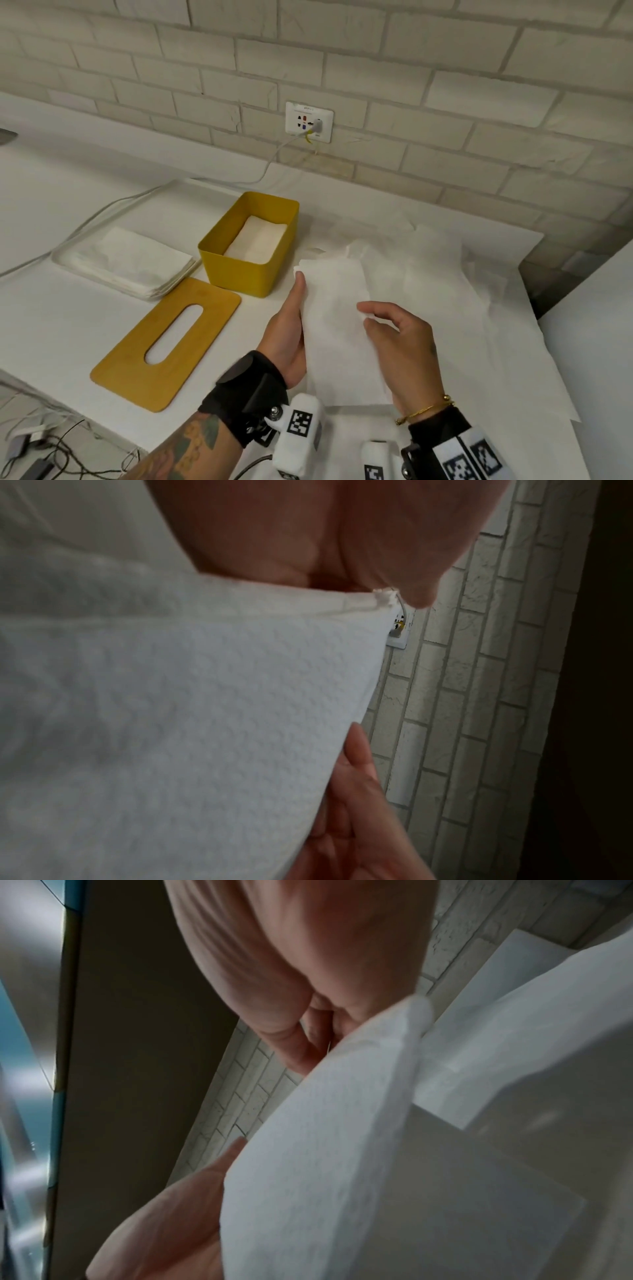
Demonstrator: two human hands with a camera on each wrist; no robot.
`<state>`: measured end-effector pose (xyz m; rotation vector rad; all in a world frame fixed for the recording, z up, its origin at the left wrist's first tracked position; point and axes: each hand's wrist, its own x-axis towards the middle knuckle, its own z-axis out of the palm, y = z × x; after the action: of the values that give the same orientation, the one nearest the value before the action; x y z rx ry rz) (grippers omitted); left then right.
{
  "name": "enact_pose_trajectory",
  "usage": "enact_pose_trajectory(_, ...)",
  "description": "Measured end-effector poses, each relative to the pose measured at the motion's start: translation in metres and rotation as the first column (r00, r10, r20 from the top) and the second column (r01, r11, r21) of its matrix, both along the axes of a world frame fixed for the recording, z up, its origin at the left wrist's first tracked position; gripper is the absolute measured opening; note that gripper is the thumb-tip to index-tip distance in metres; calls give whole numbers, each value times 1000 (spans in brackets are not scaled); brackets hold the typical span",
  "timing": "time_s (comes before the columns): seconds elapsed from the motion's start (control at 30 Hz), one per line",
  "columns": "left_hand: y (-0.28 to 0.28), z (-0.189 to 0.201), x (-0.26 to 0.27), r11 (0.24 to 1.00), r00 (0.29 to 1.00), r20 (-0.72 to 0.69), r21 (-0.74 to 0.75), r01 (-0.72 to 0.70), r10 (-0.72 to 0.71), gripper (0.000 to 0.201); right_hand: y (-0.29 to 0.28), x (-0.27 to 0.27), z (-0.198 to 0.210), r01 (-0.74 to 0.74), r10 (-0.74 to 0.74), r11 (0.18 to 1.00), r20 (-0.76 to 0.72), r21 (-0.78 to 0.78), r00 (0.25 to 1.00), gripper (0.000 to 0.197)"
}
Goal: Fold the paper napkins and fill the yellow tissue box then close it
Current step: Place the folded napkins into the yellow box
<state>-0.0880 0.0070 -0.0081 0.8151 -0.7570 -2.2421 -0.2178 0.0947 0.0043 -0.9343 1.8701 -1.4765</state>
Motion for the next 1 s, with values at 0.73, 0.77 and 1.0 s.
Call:
enact_pose_trajectory(0.73, -29, 17, 25, 993, 997, 75, -114, -8, 17, 42, -13, -37, 17, -232, 221, 970, 131, 70, 966, 46)
enact_pose_trajectory(0.77, -26, 17, 24, 993, 997, 75, -118, 16, -7, 42, -20, -33, 24, -239, 229, 970, 196, 33, 954, 53)
enact_pose_trajectory(1.0, -24, 15, 30, 980, 988, 81, -142, 141, -130, 39, -61, -9, 36, -147, 147, 989, 391, -32, 909, 16)
